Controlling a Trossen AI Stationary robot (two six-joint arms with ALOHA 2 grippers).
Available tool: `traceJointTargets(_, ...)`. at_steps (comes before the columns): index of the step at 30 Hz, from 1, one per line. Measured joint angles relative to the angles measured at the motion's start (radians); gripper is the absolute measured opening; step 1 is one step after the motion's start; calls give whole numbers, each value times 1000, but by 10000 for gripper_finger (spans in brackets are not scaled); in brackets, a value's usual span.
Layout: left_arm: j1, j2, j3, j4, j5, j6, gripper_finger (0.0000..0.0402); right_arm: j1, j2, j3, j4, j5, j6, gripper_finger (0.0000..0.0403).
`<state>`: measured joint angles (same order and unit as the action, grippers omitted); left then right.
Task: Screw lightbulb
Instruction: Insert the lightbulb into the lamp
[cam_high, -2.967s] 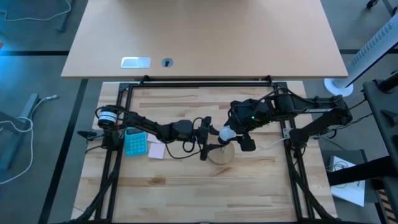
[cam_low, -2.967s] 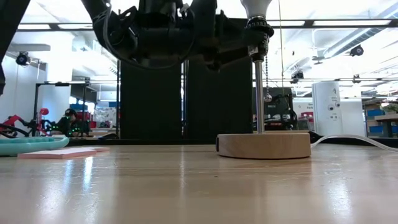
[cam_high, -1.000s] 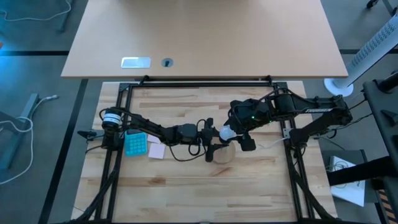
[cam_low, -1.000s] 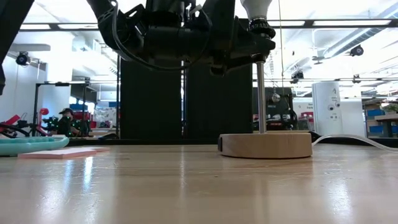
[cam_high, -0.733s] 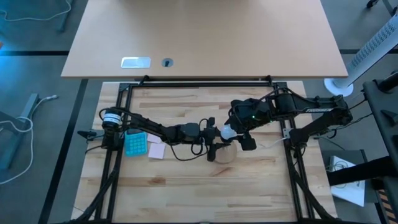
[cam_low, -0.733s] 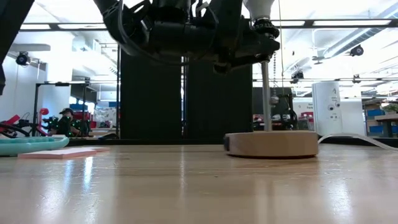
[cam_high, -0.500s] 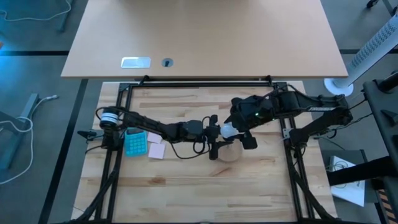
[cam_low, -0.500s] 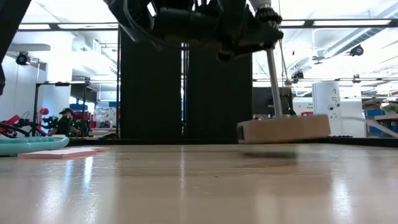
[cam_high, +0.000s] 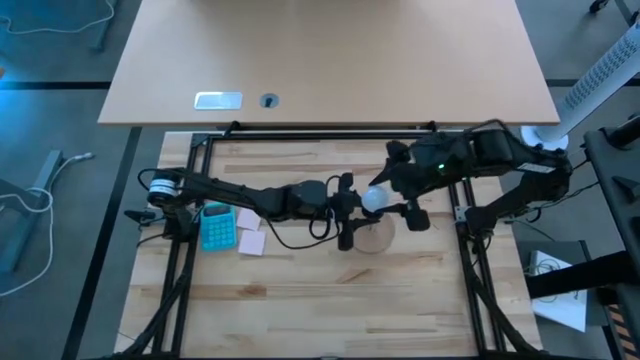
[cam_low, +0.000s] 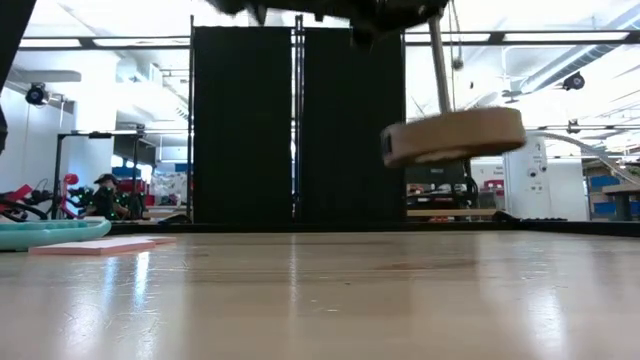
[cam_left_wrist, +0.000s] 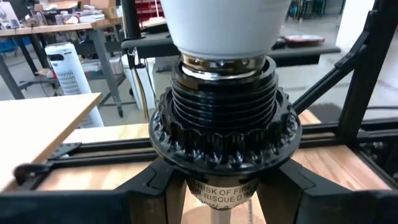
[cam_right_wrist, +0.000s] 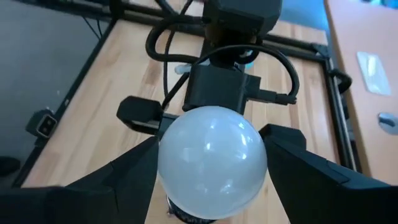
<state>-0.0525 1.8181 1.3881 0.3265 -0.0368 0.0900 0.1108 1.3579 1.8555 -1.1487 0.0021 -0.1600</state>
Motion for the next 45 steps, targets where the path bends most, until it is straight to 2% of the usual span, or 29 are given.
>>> traceJointTargets(5, 2, -2, 165, -220, -5, 25, 143, 0, 6, 109, -45, 0, 23, 279)
traceJointTargets(14, 5, -1, 343, -435, -15, -14, 143, -1, 4, 199, -73, 27, 36, 275)
traceJointTargets(24, 2, -1, 366, -480, -32, -111, 143, -6, 5, 210, -71, 35, 34, 277)
traceJointTargets(38, 1, -5, 427, -608, -27, -103, 143, -7, 5, 210, -66, 57, 124, 280)
traceJointTargets(45, 3, -5, 438, -615, -43, -100, 143, -7, 5, 210, -64, 82, 188, 273)
